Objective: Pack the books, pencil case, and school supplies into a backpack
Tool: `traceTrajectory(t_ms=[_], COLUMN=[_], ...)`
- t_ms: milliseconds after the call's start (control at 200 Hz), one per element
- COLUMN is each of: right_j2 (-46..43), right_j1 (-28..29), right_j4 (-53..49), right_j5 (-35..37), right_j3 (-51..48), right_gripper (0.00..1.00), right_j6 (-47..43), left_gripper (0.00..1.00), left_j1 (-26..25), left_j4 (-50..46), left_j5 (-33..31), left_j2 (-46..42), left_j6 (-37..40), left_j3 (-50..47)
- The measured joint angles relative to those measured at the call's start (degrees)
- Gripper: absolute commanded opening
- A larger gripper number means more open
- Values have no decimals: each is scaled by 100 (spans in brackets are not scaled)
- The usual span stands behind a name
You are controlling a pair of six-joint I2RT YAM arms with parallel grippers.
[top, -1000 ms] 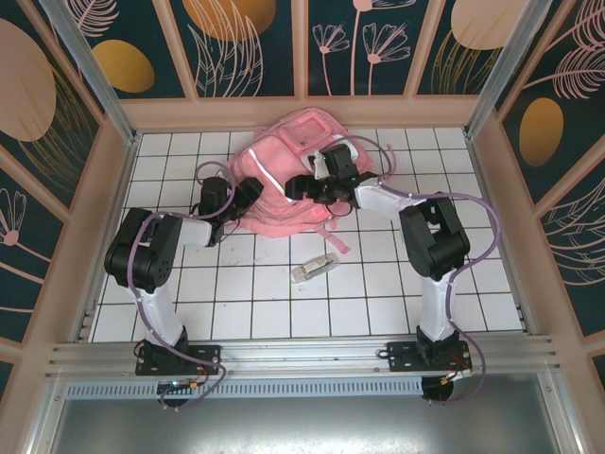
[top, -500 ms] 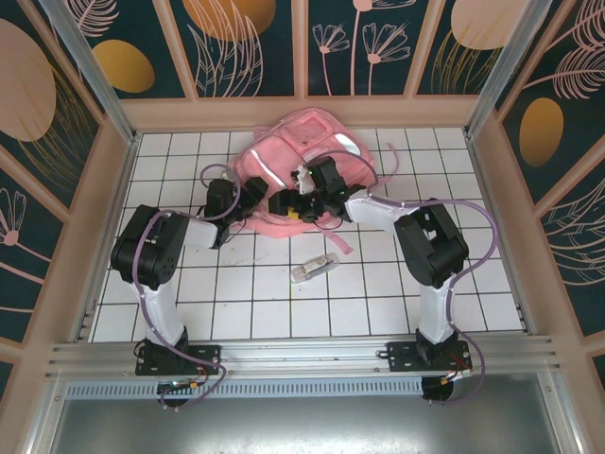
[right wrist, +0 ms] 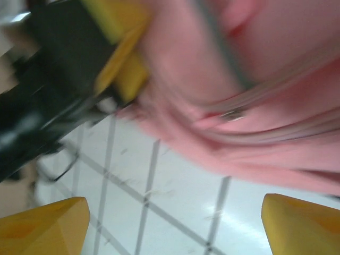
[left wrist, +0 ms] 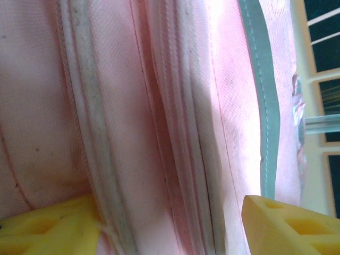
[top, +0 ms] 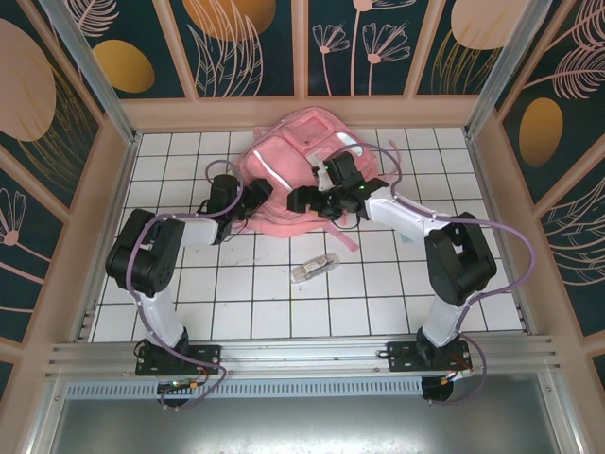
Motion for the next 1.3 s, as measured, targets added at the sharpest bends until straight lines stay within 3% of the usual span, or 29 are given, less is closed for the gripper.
traceTrajectory(t_ms=[185,400,695,1026,1301], right_j2=[105,328,911,1563,1744], right_j1=[-22,-190,-813,-885,-909], right_j4=[201,289,612,608,599], right_j5=[496,1410,1683,1567,1436], right_j3=[52,85,553,1279,1427], right_gripper=[86,90,91,91,91], right_j6=[-24,203,446,476,494], left_gripper=[60,48,48,48,54], left_j1=[-164,-754,-1141,-1193,-1290], left_j4=[-1036,-2522,-3637,-4096,-4157], left_j5=[-57,-330,-658,-811,-763], left_j2=[-514,-520,-125,293,295], left_j6=[745,2079,3342,3766,3733], left_j3=[120,892,1722,2076,2103])
